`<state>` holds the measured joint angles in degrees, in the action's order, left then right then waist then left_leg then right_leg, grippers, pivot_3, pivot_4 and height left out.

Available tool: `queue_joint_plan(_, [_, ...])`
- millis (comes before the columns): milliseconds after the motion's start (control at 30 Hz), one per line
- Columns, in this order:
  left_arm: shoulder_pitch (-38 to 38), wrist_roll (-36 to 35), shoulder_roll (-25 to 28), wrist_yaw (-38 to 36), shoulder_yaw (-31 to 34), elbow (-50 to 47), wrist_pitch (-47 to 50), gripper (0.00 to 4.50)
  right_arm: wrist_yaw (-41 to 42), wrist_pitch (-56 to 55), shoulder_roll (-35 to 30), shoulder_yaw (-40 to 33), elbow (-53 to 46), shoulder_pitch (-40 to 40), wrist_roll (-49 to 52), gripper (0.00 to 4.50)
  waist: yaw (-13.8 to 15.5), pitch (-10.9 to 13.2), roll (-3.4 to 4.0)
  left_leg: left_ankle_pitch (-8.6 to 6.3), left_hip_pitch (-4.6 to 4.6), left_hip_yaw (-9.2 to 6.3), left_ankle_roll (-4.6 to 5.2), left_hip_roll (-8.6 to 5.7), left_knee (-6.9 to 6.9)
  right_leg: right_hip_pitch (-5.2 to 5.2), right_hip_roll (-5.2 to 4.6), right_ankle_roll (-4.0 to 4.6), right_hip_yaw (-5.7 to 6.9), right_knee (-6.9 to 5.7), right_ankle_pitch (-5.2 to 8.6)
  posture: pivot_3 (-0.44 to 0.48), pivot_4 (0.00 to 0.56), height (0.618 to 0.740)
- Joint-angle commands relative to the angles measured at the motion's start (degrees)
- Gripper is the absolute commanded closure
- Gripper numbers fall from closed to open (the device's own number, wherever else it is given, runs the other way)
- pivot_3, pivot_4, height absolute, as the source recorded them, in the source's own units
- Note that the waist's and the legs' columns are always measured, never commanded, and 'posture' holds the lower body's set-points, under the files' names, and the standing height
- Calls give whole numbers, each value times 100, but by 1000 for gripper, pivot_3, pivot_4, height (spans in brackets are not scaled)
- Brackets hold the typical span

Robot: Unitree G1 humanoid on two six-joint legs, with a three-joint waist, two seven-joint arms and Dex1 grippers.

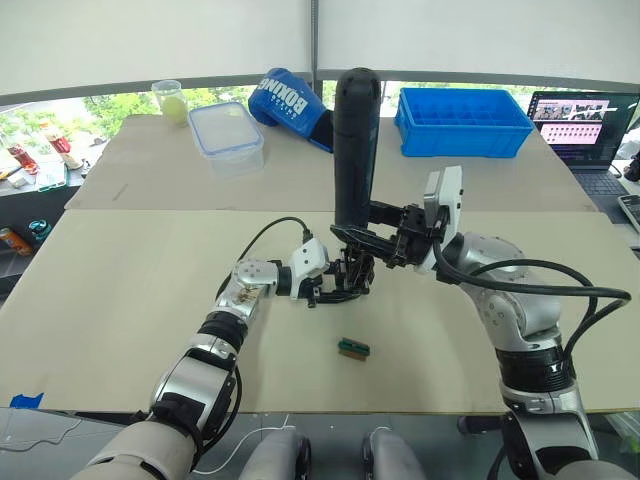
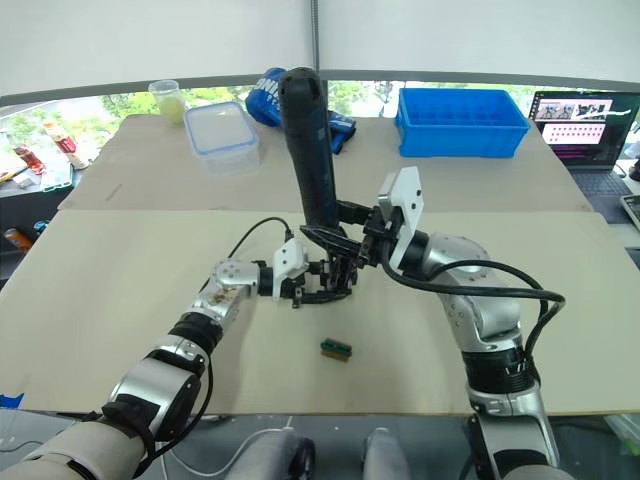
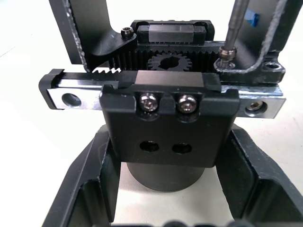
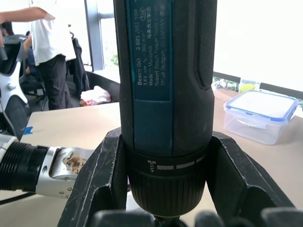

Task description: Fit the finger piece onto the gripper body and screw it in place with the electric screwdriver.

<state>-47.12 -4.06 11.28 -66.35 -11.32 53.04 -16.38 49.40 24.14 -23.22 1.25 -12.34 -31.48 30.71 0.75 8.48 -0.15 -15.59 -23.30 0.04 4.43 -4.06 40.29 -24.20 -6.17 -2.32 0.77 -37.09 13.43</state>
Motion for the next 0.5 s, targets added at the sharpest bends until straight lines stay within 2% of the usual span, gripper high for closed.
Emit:
queue_joint_plan(33, [-79,95,52,137,67,-26,-81,2219,134,-127,-67,85,65,241,-91,2581,-3,-2,-3,0,1,0,0,0,0,0,0,0,0,0,0,0,150,740])
queue_joint_plan(200, [-53,95,50,215,87,-32,-89,2219,343,-506,-180,262,202,419,-342,2581,-5,-3,-6,0,6,1,1,0,0,3,0,-1,0,1,0,0,150,740])
queue_joint_plan(500, [25,68,64,273,150,-101,-42,2219,96,172,-87,319,379,213,-25,2581,-6,-14,-23,0,14,0,0,1,1,5,0,-1,-4,3,0,0,150,740])
